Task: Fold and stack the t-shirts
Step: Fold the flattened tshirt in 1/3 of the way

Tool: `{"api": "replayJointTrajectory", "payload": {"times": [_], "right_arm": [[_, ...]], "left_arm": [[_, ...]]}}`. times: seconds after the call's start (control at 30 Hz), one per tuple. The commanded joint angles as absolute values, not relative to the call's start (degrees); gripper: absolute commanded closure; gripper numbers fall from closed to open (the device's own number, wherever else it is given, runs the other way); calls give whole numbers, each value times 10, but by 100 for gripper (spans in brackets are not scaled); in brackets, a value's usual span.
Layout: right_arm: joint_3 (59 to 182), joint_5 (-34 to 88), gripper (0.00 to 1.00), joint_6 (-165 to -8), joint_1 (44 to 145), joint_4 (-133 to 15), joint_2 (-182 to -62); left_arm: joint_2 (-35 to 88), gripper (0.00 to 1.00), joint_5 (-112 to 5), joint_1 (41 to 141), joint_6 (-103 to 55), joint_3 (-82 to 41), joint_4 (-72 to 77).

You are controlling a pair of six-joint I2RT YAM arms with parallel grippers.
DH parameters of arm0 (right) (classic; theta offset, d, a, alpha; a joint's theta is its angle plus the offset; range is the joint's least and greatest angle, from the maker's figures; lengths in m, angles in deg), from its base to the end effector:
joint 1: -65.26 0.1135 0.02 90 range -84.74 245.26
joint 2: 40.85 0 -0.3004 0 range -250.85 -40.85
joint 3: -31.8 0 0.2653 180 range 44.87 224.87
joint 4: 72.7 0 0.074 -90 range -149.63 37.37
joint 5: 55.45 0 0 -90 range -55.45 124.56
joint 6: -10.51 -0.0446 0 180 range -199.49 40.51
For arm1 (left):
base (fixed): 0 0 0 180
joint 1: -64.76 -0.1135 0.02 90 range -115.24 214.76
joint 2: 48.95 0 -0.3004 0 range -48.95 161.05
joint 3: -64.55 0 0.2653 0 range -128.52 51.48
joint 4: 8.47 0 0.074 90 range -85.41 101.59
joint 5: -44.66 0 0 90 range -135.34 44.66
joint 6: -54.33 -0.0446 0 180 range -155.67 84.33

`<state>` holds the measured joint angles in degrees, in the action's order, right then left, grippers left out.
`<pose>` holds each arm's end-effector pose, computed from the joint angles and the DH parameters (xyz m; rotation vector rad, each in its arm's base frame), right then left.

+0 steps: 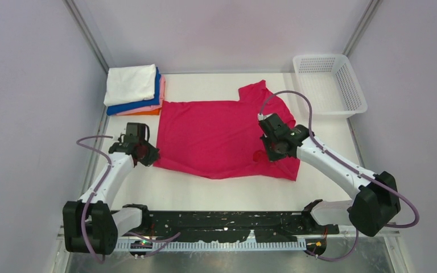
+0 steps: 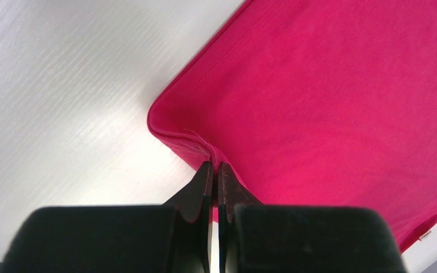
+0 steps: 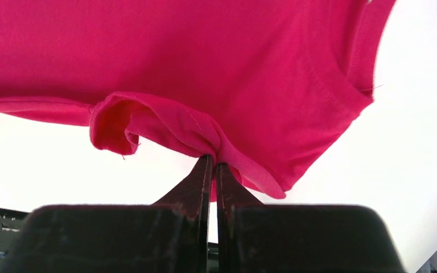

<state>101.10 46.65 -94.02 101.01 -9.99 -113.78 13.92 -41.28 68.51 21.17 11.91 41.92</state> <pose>0.2033 0.1348 0.2761 -0.4350 2.6452 -0.0187 0.2020 -0.0101 0.2305 -1.2068 2.3606 -0.2695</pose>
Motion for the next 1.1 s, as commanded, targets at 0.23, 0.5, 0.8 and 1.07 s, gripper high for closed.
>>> {"api": "replayJointTrajectory", "payload": {"times": [0.23,0.5,0.8,1.07], "right_arm": [[1125,505,95,-880,949,-119,-1199],[1182,512,95,-842,910,-130,-1262],[1217,530,95,-712,889,-168,-1323],[1279,510,78,-389,886,-201,-1438]], "left_arm": [[243,100,-385,686,207,-4,417],[302,100,-366,670,201,-52,418],[389,100,-379,669,187,-107,385],[457,38,-365,668,168,-168,399]]}}
